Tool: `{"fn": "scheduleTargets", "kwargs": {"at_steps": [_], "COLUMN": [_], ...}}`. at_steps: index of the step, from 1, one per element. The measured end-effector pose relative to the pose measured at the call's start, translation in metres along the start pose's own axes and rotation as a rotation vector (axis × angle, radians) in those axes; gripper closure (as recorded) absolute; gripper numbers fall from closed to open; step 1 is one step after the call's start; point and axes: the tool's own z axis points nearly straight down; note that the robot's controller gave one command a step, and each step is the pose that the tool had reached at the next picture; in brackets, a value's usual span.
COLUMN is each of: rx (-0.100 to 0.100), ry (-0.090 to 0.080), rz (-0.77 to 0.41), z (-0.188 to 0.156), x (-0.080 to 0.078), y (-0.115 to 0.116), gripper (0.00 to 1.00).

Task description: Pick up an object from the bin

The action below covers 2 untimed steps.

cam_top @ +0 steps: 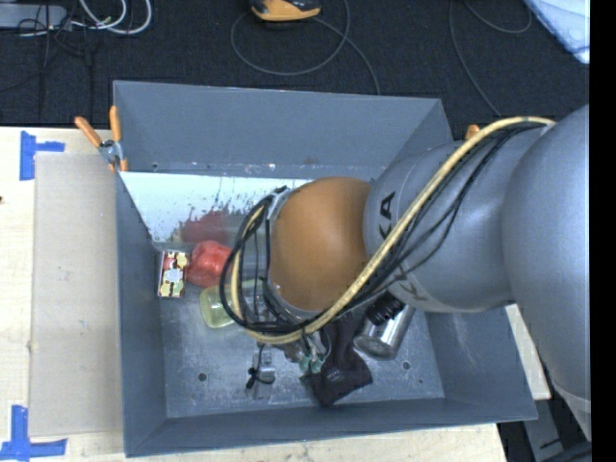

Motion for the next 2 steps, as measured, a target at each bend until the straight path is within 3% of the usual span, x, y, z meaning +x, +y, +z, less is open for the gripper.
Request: {"fn": "scheduleTargets", "kwargs": {"at_steps": [1,2], "rx": [-0.001,-0.004], "ry": [-0.007,-0.008], "rz": [0.004,0.066], "z": [-0.004,0.011], "x": [-0.002,0.001], "y": [-0.001,-0.020], "gripper": [0.00,0.00]}}
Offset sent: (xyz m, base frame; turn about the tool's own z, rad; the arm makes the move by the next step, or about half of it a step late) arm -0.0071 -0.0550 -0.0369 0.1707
